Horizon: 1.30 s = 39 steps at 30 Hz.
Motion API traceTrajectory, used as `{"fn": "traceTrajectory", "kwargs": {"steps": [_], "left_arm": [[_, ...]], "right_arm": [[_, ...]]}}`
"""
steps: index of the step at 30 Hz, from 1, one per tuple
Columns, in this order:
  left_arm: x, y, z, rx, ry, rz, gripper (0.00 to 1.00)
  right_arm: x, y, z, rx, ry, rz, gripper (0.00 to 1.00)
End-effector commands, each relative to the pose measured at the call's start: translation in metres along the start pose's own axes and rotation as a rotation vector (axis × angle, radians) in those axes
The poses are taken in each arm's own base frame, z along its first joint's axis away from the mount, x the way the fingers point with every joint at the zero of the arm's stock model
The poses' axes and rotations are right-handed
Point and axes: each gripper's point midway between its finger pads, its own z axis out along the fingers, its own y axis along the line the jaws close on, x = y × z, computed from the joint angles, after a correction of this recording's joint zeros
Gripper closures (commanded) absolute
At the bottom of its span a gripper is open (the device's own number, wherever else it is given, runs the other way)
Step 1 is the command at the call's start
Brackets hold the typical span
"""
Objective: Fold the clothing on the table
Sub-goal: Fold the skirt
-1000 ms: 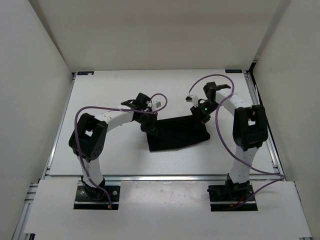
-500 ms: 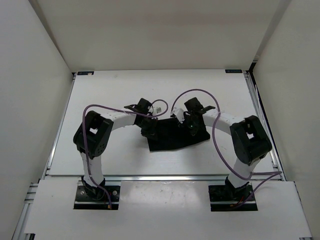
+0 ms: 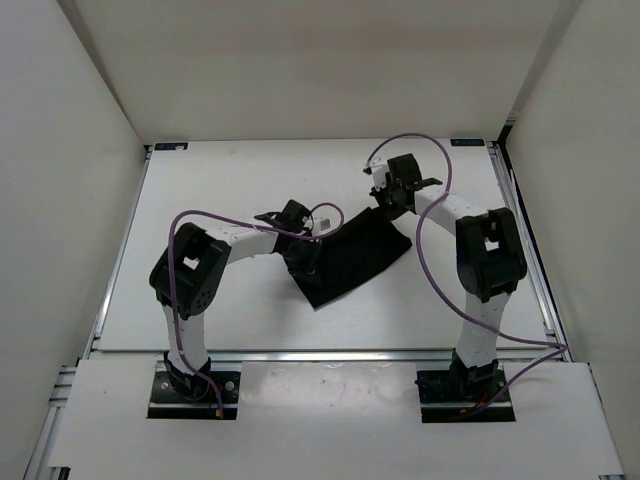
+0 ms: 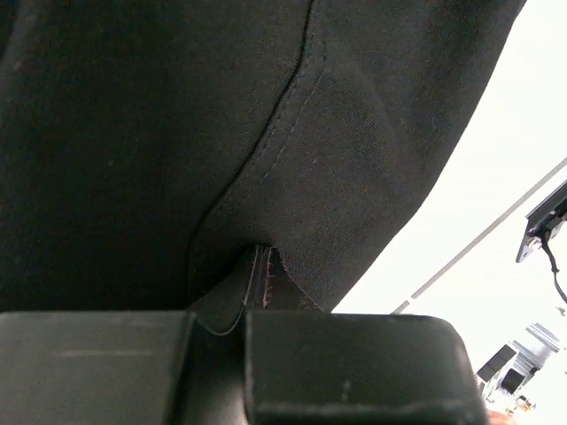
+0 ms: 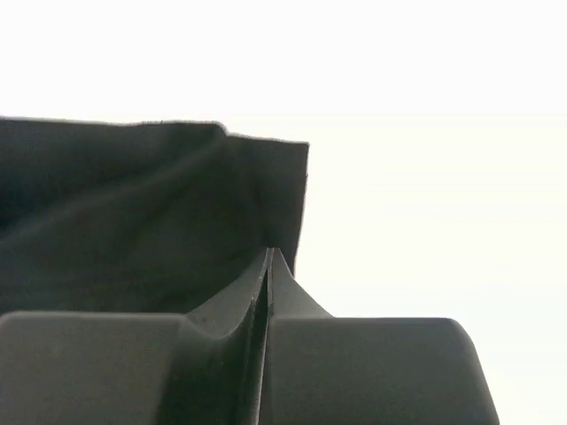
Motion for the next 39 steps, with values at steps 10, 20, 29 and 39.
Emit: {"fn": "traceTrajectory", "kwargs": {"steps": [10,20,29,39], "left_arm": [[-0.020,-0.006,-0.030,-0.054,-0.084,0.019,1.00],[-0.034,-0.011,-0.040,0.034,-0.176,-0.032,0.82],[-0.095,-0.020,-0.040,0.180,-0.277,-0.149,0.68],[-0.052,0.010,-0.009,0.112,-0.180,-0.277,0.72]], "right_arm": [[-0.026,0.078,-0.054,-0.528,-0.155,0.056,1.00],[-0.029,0.124,-0.061,-0.870,-0.150,0.223,1.00],[-0.052,0.102,-0.028,-0.966,-0.122,0.444,1.00],[-0.033,0.080,0.010,-1.004,-0.018,0.790,1.00]]}}
